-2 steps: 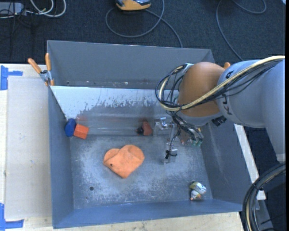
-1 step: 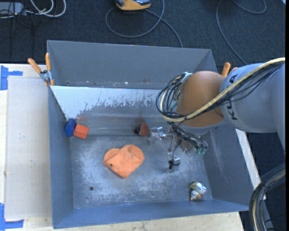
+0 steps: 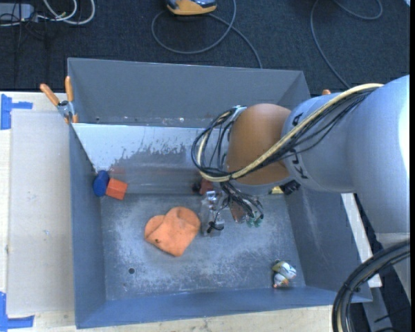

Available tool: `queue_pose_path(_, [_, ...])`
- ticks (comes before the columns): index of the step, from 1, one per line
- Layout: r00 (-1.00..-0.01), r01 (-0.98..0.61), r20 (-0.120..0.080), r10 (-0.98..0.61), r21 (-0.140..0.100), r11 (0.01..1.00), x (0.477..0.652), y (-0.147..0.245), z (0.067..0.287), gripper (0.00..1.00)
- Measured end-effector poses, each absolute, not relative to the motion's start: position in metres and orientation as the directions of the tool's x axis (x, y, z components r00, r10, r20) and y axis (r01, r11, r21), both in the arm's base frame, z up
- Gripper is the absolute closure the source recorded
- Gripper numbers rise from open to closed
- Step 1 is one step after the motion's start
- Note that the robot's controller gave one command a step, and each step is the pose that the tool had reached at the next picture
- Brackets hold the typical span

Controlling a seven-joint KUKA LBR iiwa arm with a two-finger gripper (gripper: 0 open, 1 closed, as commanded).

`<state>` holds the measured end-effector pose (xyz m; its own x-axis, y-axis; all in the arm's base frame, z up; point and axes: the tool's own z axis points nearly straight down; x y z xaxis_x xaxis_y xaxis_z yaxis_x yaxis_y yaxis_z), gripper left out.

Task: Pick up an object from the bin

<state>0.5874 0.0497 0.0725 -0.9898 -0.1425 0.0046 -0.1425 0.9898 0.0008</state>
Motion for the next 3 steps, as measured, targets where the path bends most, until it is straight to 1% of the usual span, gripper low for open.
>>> queue_pose_path(1, [-0.993,-0.118,0.003,-0.118,0.001,0.993,0.589,0.060,0.071,1.00])
queue_pose_path(2, [-0.986,-0.164,0.013,-0.164,0.001,0.987,0.589,0.062,0.113,1.00])
queue_pose_path(3, [-1.000,-0.020,0.006,-0.020,0.001,1.000,0.506,0.055,0.155,0.00])
